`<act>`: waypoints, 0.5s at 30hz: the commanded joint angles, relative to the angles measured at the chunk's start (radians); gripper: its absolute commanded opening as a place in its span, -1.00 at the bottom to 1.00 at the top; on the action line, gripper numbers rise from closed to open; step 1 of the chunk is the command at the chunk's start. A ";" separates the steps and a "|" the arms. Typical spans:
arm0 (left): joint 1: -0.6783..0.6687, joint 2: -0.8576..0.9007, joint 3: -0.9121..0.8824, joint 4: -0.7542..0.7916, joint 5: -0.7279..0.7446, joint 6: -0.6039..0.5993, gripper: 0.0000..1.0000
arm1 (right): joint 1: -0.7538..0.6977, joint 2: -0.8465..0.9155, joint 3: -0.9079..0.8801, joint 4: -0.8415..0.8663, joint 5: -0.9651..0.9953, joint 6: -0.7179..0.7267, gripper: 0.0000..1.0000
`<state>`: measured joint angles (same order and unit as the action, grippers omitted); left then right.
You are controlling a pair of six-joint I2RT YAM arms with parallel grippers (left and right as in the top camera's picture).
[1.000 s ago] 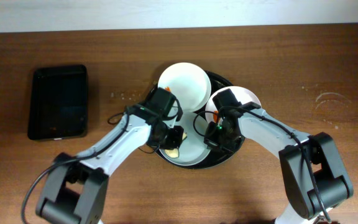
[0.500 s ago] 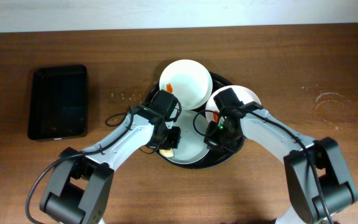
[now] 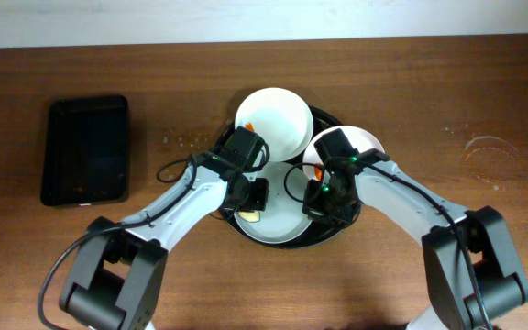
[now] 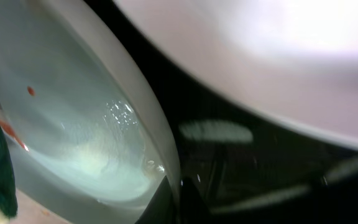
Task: Clean dirty plates on tray and stack at the side
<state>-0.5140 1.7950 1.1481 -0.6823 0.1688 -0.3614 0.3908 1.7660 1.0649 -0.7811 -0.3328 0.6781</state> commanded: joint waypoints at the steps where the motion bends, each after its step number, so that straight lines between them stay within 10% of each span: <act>1: -0.002 0.034 0.019 0.013 0.017 -0.016 -1.00 | 0.015 -0.036 0.058 -0.062 -0.031 -0.012 -0.92; 15: -0.008 0.042 0.018 0.050 0.206 -0.072 -1.00 | 0.015 -0.039 0.117 -0.140 -0.059 -0.011 -0.92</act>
<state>-0.5179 1.8233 1.1522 -0.6384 0.2893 -0.4015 0.3939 1.7603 1.1545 -0.9207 -0.3485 0.6781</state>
